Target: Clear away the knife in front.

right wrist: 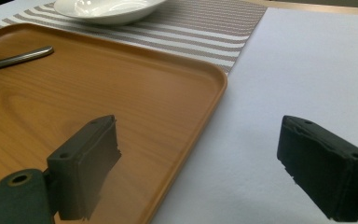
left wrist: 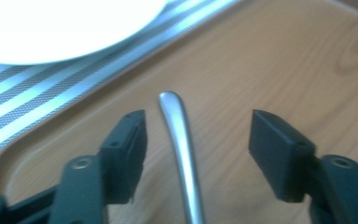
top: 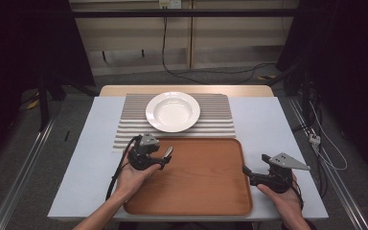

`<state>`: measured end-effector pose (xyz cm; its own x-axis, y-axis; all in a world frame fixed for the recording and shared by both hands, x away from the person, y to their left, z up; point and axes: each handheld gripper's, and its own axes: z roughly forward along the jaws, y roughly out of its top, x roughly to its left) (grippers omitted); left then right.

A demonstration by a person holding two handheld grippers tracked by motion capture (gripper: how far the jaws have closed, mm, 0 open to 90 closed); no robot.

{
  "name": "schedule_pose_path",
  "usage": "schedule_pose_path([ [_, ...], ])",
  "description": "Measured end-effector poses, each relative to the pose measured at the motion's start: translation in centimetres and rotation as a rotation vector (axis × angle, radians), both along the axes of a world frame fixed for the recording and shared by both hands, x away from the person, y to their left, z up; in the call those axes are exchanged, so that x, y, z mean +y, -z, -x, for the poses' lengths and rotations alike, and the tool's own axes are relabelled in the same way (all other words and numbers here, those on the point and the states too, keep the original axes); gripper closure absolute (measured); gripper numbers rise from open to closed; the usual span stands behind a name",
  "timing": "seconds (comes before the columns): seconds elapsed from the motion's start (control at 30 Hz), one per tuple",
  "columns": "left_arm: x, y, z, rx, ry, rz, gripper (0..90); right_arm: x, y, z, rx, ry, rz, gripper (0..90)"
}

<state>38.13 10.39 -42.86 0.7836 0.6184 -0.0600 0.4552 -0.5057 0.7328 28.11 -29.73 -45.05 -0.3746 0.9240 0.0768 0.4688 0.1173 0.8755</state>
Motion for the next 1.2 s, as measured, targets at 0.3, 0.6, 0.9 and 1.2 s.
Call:
schedule_pose_path([
  [0.3,-0.9,0.7,0.0,0.021,0.032,0.024,87.2,0.3,-0.1,0.1,0.001,0.001,0.008,12.2],
  [0.6,-1.5,2.1,-0.6,0.062,0.03,-0.03,90.0,0.3,-0.1,0.2,0.0,-0.002,0.008,12.2],
  [0.9,-1.2,2.4,-1.1,0.077,0.04,-0.03,87.7,0.3,-0.1,0.2,0.0,-0.006,0.008,12.2],
  [1.2,-1.0,2.0,-1.2,0.088,0.034,-0.088,89.6,0.4,-0.1,0.1,0.0,-0.011,0.007,12.2],
])
